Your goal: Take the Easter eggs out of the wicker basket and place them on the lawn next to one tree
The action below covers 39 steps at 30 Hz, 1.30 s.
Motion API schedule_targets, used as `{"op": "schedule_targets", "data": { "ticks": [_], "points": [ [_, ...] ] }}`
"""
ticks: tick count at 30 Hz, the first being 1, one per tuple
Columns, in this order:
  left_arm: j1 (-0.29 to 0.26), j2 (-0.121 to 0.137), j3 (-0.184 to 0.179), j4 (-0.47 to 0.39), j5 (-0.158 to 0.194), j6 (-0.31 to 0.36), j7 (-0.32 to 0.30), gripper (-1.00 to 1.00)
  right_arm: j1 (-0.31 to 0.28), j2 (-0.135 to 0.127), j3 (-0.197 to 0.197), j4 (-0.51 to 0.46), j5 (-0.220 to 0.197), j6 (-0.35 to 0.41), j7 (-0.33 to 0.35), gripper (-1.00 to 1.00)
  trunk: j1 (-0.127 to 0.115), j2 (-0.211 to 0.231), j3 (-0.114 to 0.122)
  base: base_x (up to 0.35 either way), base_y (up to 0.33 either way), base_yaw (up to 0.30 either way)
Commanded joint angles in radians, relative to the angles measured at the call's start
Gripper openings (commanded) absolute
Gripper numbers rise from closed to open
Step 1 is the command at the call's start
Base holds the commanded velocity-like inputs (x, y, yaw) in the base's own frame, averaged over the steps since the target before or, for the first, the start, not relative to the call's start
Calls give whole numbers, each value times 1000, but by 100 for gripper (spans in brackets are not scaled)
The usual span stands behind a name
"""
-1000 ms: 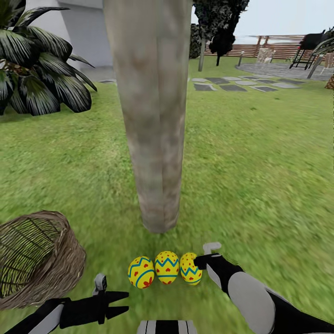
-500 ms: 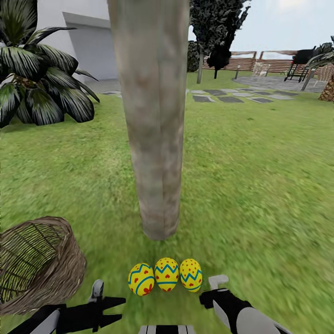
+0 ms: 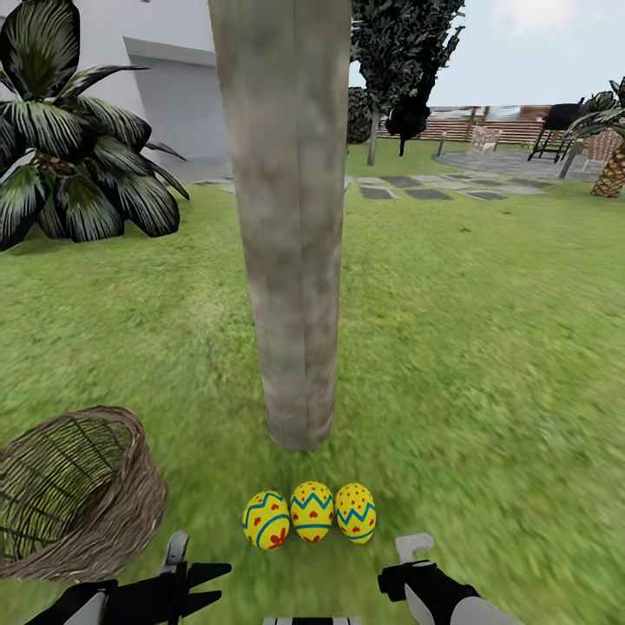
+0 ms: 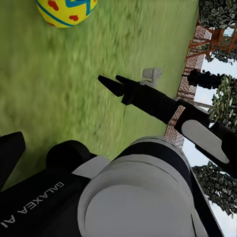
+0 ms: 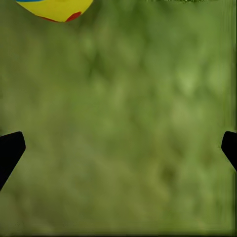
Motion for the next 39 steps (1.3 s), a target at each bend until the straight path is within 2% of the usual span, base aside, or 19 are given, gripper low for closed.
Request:
{"op": "schedule_targets", "data": {
  "ticks": [1,23,28,39],
  "points": [
    [-1,2,-6,1,9,6,0,100,0,-1,-5,-2,7,5,-1,100,-4,7,2,0,0,0],
    [-1,4,-10,3,8,4,3,100,4,-12,-5,0,7,4,2,100,-88,161,71,0,0,0],
    [-1,2,-12,36,8,4,3,100,4,-12,-5,0,7,4,2,100,-108,196,87,-9,0,0],
    [-1,2,-12,43,8,4,3,100,4,-13,-5,0,7,4,2,100,-150,273,122,-280,0,0]
  ]
}}
